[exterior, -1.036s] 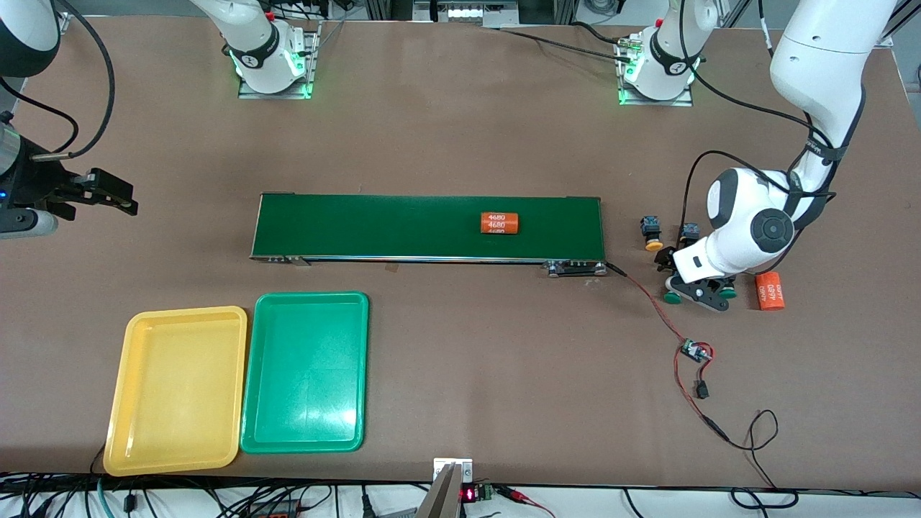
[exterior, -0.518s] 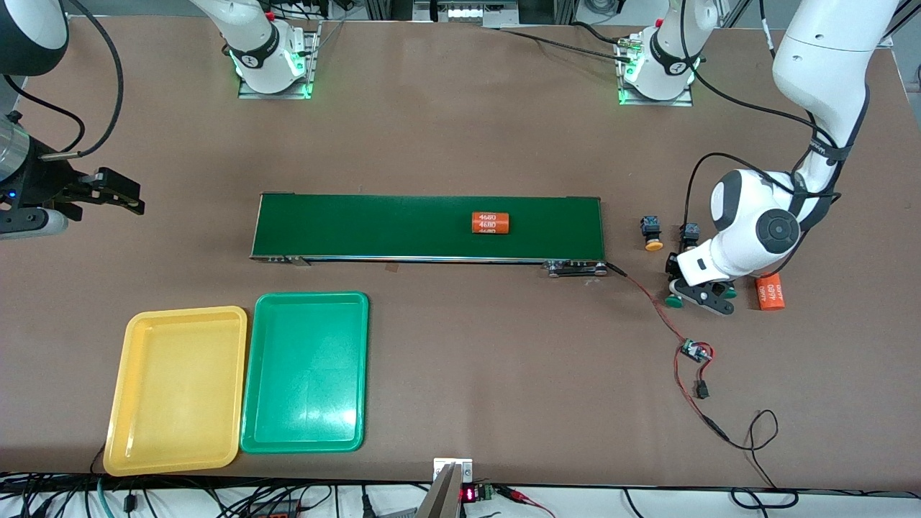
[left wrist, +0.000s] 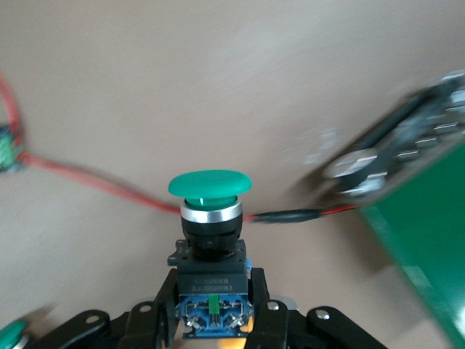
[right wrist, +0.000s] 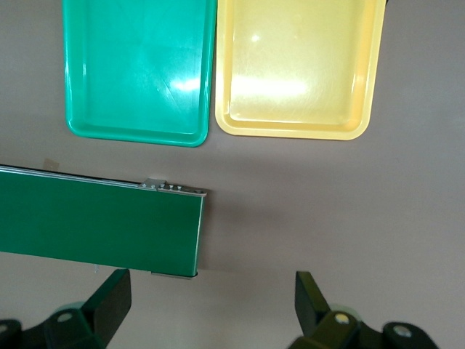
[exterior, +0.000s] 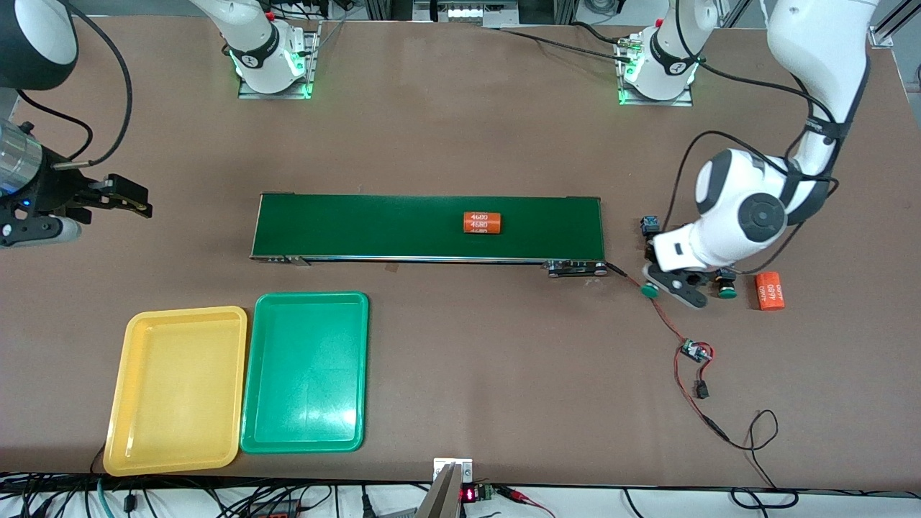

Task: Sort buttons by color to trays
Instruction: 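Carry the green button onto the conveyor belt and release it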

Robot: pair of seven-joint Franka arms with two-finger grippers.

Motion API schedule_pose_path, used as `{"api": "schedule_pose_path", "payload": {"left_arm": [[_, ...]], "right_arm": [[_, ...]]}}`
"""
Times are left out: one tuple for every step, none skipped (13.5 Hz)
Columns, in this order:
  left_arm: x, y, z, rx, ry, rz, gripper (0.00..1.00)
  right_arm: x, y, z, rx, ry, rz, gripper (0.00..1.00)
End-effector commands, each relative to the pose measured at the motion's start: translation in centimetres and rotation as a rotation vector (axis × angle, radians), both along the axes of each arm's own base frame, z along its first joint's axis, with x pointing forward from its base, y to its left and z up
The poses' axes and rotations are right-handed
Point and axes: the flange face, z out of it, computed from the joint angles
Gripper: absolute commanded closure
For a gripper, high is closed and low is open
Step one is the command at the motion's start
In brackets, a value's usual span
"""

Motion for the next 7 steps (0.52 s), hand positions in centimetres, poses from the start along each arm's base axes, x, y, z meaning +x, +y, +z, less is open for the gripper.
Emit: {"api": "schedule_pose_path", "payload": {"left_arm": [[-1.7, -3.0, 2.9, -0.002, 0.034, -0.087, 0.9], [-2.9, -6.5, 3.5, -0.018, 0.05, -0.125, 0.9], [-3.4, -7.6, 3.9, -0.014, 0.052, -0.068, 0.9], [-3.7, -8.1, 3.9, -0.003, 0.06, 0.02, 0.9], [-4.5, -9.7, 3.7, 0.002, 0.074, 0.056, 0.9], [-5.7, -12.3, 3.3, -0.001, 0.093, 0.099, 0.9], [-6.9, -14.7, 2.7, 0.003, 0.115, 0.203, 0.9]], "right_arm": [[-0.7, -0.1, -1.4, 0.001, 0.1, 0.016, 0.0], [-0.8, 0.0, -1.7, 0.001, 0.111, 0.018, 0.0], [-0.7, -0.1, -2.0, 0.003, 0.115, 0.014, 0.0], [-0.7, 0.0, -2.0, 0.002, 0.117, 0.014, 0.0], [-0.8, 0.0, -2.1, 0.002, 0.124, 0.011, 0.0], [-0.8, 0.0, -2.3, 0.002, 0.129, 0.01, 0.0], [-0.8, 0.0, -2.3, 0.002, 0.129, 0.01, 0.0]]}}
